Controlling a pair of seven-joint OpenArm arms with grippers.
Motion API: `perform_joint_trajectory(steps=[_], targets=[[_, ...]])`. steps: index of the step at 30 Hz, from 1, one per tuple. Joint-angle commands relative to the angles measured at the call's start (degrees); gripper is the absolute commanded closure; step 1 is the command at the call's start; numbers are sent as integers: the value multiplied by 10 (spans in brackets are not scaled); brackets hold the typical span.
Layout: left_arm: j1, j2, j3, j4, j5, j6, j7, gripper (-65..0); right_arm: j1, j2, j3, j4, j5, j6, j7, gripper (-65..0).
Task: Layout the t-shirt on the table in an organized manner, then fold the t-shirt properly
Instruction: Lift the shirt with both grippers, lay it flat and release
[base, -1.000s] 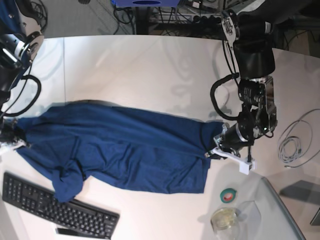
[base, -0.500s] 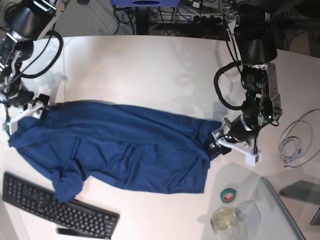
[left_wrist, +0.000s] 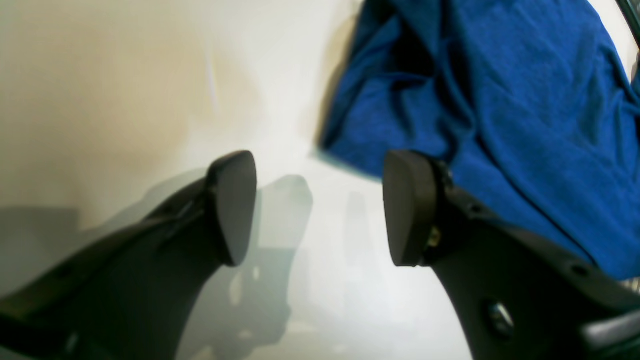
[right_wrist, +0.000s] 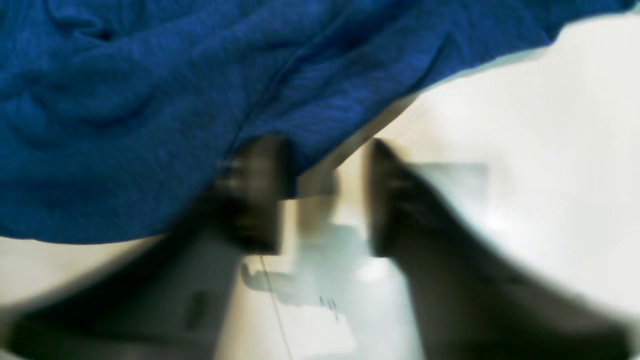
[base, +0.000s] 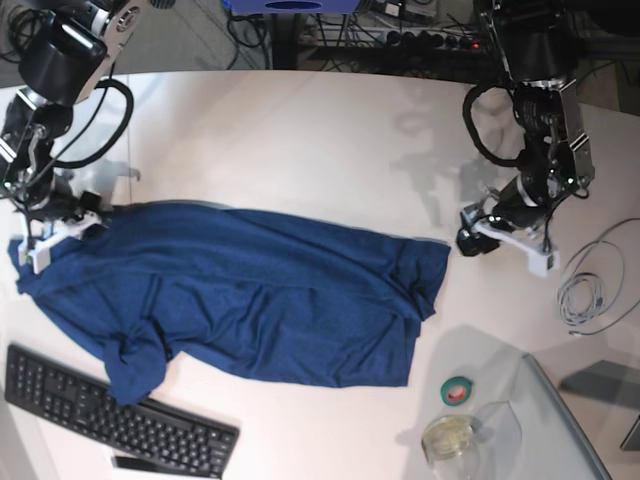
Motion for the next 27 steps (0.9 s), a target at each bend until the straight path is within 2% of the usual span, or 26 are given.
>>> perform_joint_trajectory(steps=[1, 2, 5, 7, 12, 15, 17, 21, 22, 27], targets=[[-9, -9, -13, 10, -9, -2, -11, -387, 7, 7, 1, 12, 4, 3, 6, -36], [-9, -9, -23, 10, -9, -2, -10, -385, 6, 7, 1, 19, 4, 3, 0, 0], [-2, -10, -40, 11, -9, -2, -10, -383, -14, 2, 3, 74, 5, 3, -51, -3], [-1, -11, -41, 11, -9, -2, -10, -383, -31, -16, 5, 125, 5, 3, -69, 0], [-1, -11, -37, 11, -9, -2, -10, -383, -78, -37, 1, 228, 5, 3, -93, 0], [-1, -11, -36, 11, -9, -2, -11, -383, -81, -39, 1, 213, 5, 3, -88, -8], [-1, -11, -37, 11, -9, -2, -11, -383, -61, -37, 0, 170, 4, 3, -82, -62], [4, -12, -41, 11, -9, -2, -11, -383, -37, -36, 0, 93, 3, 3, -49, -233], [12, -20, -41, 11, -9, -2, -12, -383, -33, -36, 0, 77, 3, 3, -36, -251], [40, -39, -55, 11, -9, -2, -13, -383, -17, -29, -1, 40, 2, 3, -8, -212]])
